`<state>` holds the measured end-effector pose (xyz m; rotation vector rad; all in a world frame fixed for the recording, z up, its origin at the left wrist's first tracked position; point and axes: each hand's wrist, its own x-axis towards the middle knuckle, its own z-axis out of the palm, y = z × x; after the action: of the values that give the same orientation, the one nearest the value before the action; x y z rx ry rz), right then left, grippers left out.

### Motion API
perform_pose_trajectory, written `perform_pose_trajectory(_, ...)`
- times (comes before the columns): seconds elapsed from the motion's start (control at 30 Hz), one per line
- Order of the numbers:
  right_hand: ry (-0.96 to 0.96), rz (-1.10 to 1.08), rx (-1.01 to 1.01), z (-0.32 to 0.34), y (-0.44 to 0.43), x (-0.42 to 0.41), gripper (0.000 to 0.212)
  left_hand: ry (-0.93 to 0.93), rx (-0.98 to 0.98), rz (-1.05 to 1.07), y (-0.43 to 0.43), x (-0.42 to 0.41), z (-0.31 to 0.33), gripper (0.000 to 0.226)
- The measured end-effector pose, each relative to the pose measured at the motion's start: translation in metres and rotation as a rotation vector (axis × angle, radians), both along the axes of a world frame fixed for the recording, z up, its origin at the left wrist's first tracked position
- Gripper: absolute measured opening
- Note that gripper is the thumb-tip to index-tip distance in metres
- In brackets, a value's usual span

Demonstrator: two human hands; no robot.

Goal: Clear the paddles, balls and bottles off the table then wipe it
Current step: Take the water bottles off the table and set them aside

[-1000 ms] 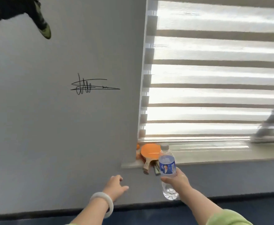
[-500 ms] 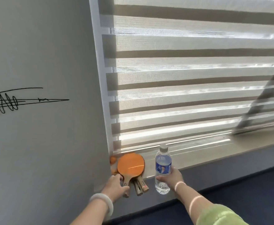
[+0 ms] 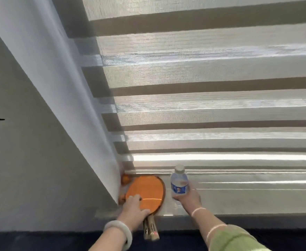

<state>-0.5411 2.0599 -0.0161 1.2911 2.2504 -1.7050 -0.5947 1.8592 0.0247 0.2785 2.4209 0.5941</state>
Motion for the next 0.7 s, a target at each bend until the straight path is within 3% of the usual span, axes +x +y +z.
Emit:
perform_pose_trajectory(0.2, 0.037, 0.049, -0.055, -0.020, 0.006, -0.029, 0.048, -0.028, -0.040, 0.082, 0.019, 0.001, -0.019, 0.056)
perform_pose_trajectory(0.37, 0.010, 0.141, 0.049, -0.030, 0.010, -0.038, 0.049, -0.026, -0.034, 0.119, 0.022, 0.007, -0.029, 0.056)
perform_pose_trajectory(0.53, -0.163, 0.247, 0.167, -0.037, 0.018, -0.032, 0.031, -0.013, -0.016, 0.149, 0.030, 0.004, -0.032, 0.057)
perform_pose_trajectory(0.7, -0.131, 0.172, 0.137, -0.044, 0.018, -0.043, 0.046, 0.029, 0.000, 0.151, 0.033, 0.001, -0.031, 0.057)
